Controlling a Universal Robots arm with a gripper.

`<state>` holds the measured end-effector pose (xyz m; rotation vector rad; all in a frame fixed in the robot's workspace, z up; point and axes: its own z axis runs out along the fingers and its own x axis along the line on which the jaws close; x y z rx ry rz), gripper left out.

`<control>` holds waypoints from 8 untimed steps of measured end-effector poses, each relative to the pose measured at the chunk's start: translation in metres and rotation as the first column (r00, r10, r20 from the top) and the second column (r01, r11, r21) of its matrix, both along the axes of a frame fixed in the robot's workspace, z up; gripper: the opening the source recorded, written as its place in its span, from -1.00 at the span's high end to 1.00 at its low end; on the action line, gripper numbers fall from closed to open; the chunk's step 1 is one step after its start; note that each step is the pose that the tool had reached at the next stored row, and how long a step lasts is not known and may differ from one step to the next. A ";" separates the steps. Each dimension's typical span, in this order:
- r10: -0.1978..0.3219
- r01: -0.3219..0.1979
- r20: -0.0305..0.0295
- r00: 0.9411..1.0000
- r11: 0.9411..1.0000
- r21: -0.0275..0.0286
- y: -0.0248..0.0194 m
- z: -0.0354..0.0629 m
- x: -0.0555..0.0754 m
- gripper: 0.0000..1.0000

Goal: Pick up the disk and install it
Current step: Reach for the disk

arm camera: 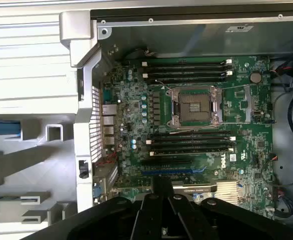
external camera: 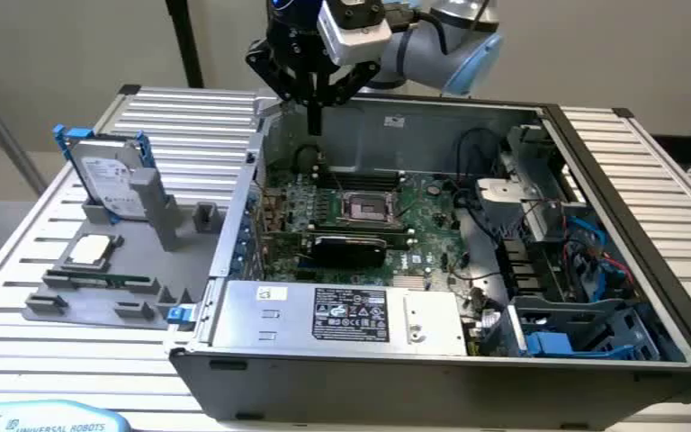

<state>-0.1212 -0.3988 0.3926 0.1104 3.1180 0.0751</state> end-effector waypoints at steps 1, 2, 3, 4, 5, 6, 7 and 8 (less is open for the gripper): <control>0.000 0.000 0.000 1.000 1.000 0.000 0.0000 0.0000 0.000 0.79; 0.000 0.000 0.000 1.000 1.000 0.000 0.0000 0.0000 0.000 0.79; 0.000 0.000 0.000 1.000 1.000 0.000 0.0000 0.0000 0.000 0.79; 0.000 0.000 0.000 1.000 1.000 0.000 0.0000 0.0000 0.000 0.79; 0.000 0.000 0.000 1.000 1.000 0.000 0.0000 0.0000 0.000 0.79; 0.000 0.000 0.000 1.000 1.000 0.000 0.0000 0.0000 0.000 0.79; 0.000 0.000 0.000 1.000 1.000 0.000 0.0000 0.0000 0.000 0.79; 0.000 0.000 0.000 1.000 1.000 0.000 0.0000 0.0000 0.000 0.79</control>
